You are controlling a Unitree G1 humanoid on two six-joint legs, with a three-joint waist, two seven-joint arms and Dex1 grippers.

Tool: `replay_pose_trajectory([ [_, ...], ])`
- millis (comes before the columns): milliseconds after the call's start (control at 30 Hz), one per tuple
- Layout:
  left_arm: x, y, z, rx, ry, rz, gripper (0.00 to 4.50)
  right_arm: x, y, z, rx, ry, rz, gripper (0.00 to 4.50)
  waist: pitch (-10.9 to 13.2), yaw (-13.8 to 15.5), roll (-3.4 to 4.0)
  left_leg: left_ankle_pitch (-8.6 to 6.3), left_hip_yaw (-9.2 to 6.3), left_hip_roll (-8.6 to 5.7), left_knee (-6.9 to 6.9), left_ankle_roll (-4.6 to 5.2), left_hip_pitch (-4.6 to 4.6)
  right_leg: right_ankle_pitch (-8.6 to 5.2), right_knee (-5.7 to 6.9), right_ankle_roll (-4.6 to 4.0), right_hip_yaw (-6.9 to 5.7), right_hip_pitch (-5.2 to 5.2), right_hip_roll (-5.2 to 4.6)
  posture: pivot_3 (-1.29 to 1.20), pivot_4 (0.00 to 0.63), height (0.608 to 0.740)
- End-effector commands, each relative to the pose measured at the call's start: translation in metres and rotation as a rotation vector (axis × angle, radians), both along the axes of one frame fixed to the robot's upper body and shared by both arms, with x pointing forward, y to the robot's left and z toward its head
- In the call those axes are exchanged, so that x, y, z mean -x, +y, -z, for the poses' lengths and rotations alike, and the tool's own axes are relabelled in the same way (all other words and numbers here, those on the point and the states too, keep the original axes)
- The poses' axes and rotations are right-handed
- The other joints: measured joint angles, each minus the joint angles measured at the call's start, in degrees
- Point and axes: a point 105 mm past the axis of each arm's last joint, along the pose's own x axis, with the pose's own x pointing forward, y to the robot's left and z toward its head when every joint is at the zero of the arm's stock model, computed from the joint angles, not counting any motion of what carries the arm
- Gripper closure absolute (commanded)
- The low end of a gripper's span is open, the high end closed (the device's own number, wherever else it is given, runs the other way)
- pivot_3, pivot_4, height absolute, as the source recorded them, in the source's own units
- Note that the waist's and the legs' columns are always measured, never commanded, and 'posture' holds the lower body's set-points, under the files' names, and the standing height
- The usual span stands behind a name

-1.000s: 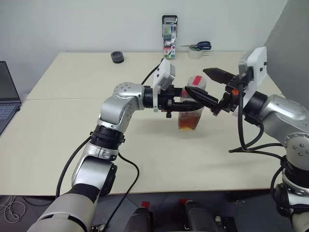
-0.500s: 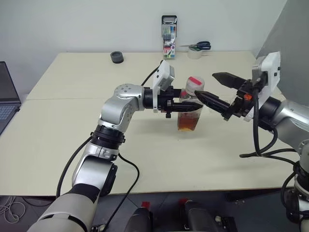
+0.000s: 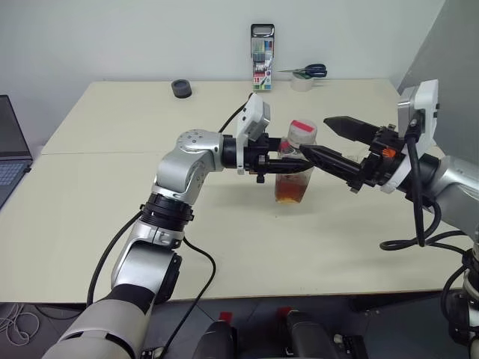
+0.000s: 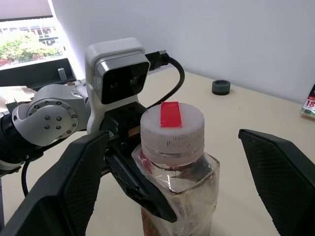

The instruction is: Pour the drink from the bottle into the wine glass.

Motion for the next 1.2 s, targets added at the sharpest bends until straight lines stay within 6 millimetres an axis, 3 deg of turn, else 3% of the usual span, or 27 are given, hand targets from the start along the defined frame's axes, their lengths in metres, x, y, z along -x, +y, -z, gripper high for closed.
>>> replay_pose_trajectory([
  [33,0.006,-0.003,-0.018,0.025,-0.077,0.025,2.67,-0.004,0.005,-0.013,-0.022,-0.081,0.019,0.01,0.0,-0.1,0.00,0.00,0.01,0.01,0.00,0.00,0.00,0.00,0.00,0.00,0.01,0.00,0.00,0.00,0.150,0.740],
  [333,0.007,-0.003,-0.019,0.020,-0.082,0.033,2.67,-0.013,0.011,-0.011,-0.031,-0.109,0.039,0.01,0.0,0.0,0.00,0.07,-0.01,0.00,0.01,-0.13,-0.01,0.00,-0.01,0.00,0.00,-0.01,0.00,0.00,0.150,0.740],
  [567,0.007,-0.003,-0.020,0.021,-0.084,0.033,2.67,-0.013,0.003,-0.011,-0.031,-0.106,0.064,0.01,0.0,0.0,0.00,0.07,-0.01,0.00,0.00,-0.12,-0.01,0.00,0.00,0.00,0.00,-0.01,0.01,0.00,0.150,0.740],
  [933,0.007,-0.003,-0.018,0.021,-0.088,0.035,2.67,-0.008,-0.010,-0.008,0.001,-0.091,0.089,0.01,0.0,0.0,0.00,0.00,0.01,0.00,0.01,0.00,-0.01,0.00,0.00,0.00,0.01,0.00,0.01,0.00,0.150,0.740],
  [1200,0.008,-0.004,-0.018,0.022,-0.088,0.040,2.67,-0.004,-0.009,-0.008,-0.002,-0.084,0.072,0.01,0.0,0.0,0.00,0.00,0.01,0.00,0.01,0.00,-0.01,0.00,0.00,0.00,0.01,0.00,0.01,0.00,0.150,0.740],
])
